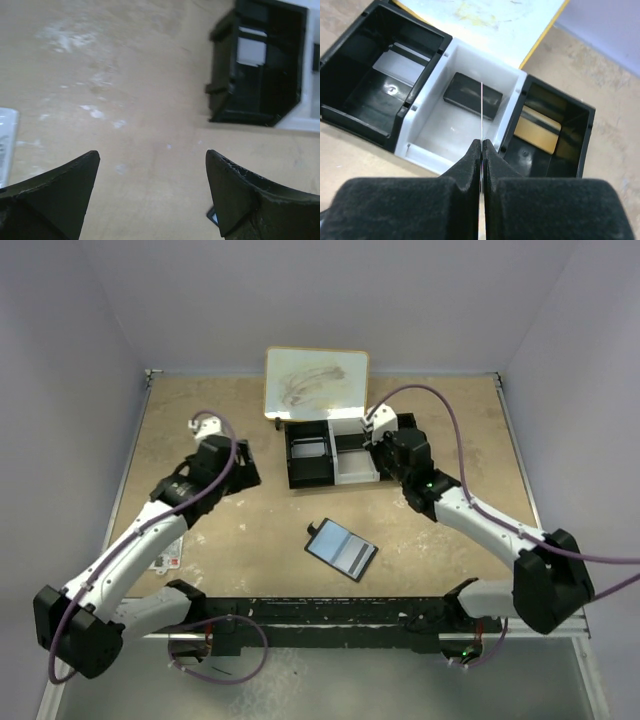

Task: Take the credit cards out of the card holder
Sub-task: Remove the credit card from the card holder, then place the credit card in the storage box.

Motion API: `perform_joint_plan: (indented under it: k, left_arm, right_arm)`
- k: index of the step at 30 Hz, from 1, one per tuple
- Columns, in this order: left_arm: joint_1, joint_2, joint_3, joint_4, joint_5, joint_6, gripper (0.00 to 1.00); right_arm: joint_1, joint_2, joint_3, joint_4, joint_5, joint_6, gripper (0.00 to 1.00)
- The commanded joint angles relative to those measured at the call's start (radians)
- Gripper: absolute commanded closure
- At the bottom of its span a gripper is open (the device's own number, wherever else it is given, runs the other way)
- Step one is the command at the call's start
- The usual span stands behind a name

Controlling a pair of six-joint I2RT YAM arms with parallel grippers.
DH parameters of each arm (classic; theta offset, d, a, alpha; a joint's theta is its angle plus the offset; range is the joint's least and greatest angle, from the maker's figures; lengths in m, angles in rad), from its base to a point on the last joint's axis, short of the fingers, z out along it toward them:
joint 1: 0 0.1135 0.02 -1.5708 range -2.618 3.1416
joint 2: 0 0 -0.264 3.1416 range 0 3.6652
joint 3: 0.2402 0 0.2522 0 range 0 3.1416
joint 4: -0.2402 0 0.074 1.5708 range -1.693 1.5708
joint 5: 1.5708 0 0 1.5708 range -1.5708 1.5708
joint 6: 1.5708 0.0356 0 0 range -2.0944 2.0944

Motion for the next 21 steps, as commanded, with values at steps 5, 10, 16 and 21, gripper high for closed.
perform_joint_plan:
  k: [5,10,16,21]
  left_arm:
    - [0.173,-0.103,0.048,-0.108,-0.013,0.213,0.15]
    - [0.173,-0.223,-0.077,0.008,-0.007,0.201,0.15]
    - [0.172,-0.271,-0.087,-0.017,-0.132,0.175,0.15]
    - [0.172,-0.242,-0.085,-0.022,-0.127,0.174,0.15]
  right_arm:
    - [0.009,0.173,0.159,0.100,0.010,-0.408,1.00]
    - [0.010,0.264,0.208,0.113,-0.056,-0.559,1.00]
    - [0.010,0.335,0.218,0.138,-0.089,-0.633,1.00]
    - [0.010,0.418,0.250,0.127,-0.090,-0.695,1.00]
